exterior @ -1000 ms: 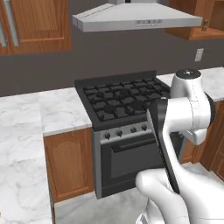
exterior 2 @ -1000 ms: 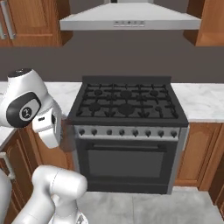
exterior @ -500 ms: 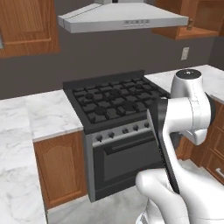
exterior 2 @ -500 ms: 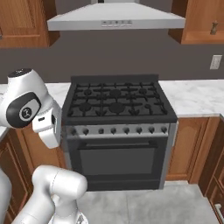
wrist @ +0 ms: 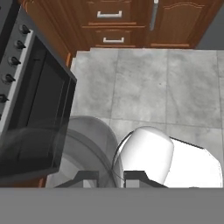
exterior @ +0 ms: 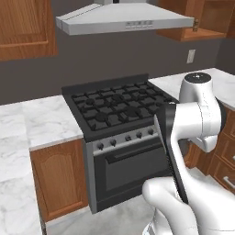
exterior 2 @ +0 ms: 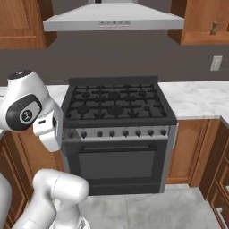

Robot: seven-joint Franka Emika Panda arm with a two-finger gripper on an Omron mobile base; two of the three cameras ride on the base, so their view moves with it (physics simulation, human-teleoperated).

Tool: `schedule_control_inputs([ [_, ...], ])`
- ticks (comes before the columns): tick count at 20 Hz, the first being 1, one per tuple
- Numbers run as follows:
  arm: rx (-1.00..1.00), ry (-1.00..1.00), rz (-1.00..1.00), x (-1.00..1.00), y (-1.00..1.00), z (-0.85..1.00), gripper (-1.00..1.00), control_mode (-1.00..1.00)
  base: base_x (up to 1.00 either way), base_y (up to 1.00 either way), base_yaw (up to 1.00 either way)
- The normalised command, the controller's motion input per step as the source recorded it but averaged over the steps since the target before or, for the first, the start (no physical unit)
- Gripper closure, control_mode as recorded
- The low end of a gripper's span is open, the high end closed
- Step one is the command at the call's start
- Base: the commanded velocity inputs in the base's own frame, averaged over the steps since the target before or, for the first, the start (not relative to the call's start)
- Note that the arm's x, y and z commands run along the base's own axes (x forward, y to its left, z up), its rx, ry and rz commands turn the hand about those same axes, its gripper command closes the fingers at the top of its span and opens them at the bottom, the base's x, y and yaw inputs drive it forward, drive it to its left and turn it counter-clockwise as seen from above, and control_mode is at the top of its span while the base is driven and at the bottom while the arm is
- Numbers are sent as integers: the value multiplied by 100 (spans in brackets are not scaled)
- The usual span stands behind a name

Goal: Pick the jar and candle from the dining table and place them in the open cabinet. Close the cabinet after placing the objects.

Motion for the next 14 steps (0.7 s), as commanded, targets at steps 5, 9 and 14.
schedule_control_inputs([
  [5,0,0,0,0,0,0,100,100,22,-34,0],
  [9,0,0,0,0,0,0,100,100,26,-36,0],
  [14,0,0,0,0,0,0,100,100,31,-33,0],
])
